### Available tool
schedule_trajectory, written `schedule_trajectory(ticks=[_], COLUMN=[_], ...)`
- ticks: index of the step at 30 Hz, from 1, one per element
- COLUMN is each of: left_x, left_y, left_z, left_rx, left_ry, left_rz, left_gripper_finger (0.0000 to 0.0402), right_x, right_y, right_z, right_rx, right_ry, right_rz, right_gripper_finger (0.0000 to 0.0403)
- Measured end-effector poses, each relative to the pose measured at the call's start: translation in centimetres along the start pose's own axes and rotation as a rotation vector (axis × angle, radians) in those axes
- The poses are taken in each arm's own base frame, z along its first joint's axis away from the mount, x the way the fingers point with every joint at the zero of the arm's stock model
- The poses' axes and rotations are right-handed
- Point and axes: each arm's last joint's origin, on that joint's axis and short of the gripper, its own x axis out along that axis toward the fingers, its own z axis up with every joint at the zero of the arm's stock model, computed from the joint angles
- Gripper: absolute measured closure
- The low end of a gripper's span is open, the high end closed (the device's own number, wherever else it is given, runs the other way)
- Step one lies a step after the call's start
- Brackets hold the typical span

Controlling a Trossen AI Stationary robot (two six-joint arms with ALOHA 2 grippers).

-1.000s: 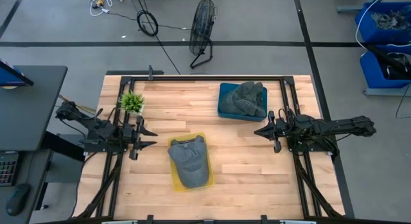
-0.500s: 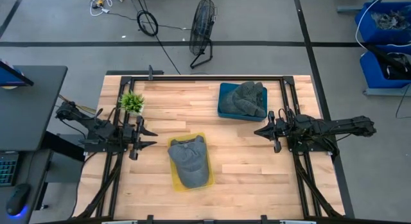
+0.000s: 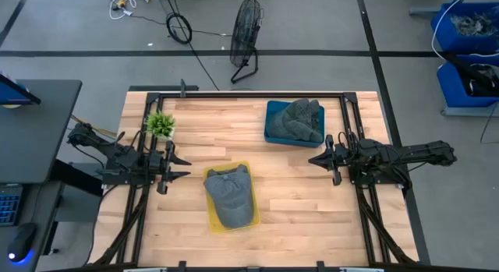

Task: Pick & Place hat
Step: Return to Home Position

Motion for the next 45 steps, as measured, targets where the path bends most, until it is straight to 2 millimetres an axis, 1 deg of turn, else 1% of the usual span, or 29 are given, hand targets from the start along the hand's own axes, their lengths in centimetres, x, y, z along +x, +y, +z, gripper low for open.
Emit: schedule_trajectory(ticks=[28, 33, 45], left_x=[0.0, -0.12, -0.15], left_y=[-0.01, -0.66, -0.74], left_z=[0.0, -0.15, -0.14], left_rx=[0.0, 0.006, 0.006], left_ry=[0.0, 0.018, 0.018], left_rz=[-0.001, -0.056, -0.064], left_gripper_finger=[0.0257, 0.0257, 0.0257], right_x=[0.0, 0.0, 0.0], right_y=[0.0, 0.0, 0.0], right_z=[0.0, 0.0, 0.0], right_rx=[0.0, 0.0, 0.0], right_ry=[0.0, 0.0, 0.0], right_rz=[0.0, 0.0, 0.0], right_gripper_finger=[0.0392, 0.0392, 0.0392])
